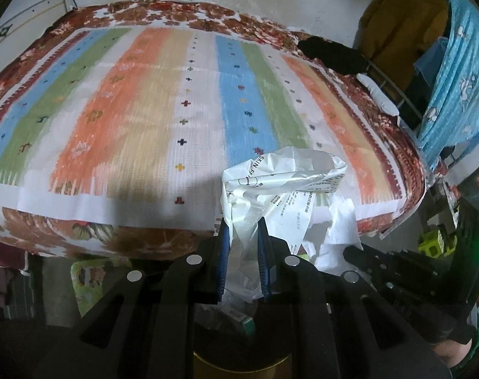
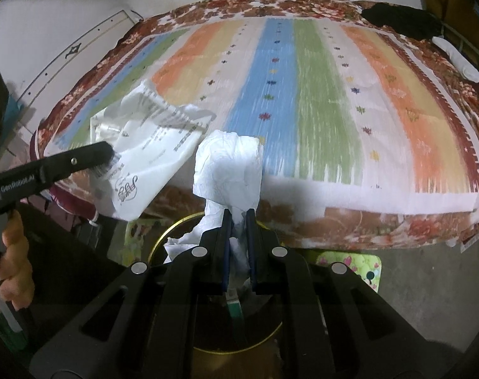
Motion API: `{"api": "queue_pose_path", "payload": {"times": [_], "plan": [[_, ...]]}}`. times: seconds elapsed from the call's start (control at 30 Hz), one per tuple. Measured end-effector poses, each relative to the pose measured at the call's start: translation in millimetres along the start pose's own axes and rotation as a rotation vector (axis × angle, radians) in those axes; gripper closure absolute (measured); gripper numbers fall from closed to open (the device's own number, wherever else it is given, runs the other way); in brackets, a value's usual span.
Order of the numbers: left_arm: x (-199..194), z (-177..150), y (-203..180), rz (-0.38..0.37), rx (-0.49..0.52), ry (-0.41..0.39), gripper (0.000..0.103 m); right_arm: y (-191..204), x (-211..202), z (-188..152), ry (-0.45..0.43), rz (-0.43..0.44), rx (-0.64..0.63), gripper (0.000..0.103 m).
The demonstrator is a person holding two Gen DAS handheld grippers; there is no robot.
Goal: Collect trash
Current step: 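Carry the paper bag and tissue with both grippers over the black bin, then open both grippers to drop the paper bag and tissue into the bin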
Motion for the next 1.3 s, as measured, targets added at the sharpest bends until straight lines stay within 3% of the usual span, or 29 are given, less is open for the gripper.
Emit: {"api": "queue_pose_path", "payload": {"times": [0.43, 0.73, 0.93, 1.13, 1.3], "plan": [[21.4, -47.2, 6.7, 0.111, 0.01, 0.111, 0.087, 6.9, 19.9, -52.6, 0.111, 0.011, 0.047, 0.095], [48.6, -81.7, 9.2, 0.151, -0.02, 0.246, 0.087, 8.1, 42.4, -79.5, 0.206, 0.007, 0.09, 0.095], [81.8, -100.2, 18.4, 0.181, -0.097, 0.379, 0.087, 3.4, 71.1, -90.5, 0.299, -0.013, 0.139, 0.095], [92.4, -101.9, 24.2, 0.202, -0.146, 0.409, 0.087, -6.6, 96.2, -92.7, 0.356, -0.061, 0.153, 0.09], [104.6, -104.9, 30.4, 0.202, -0.183, 0.452, 0.084, -11.4, 110.5, -93.4, 0.393, -0.034, 0.186, 0.09]]}}
Point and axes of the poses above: each gripper's, at about its wrist camera, not at the fingertips, and x roughly the way its jaws point, y to its left, z to its top, the point moved 5 cm from there along x, roughly the way its jaws point
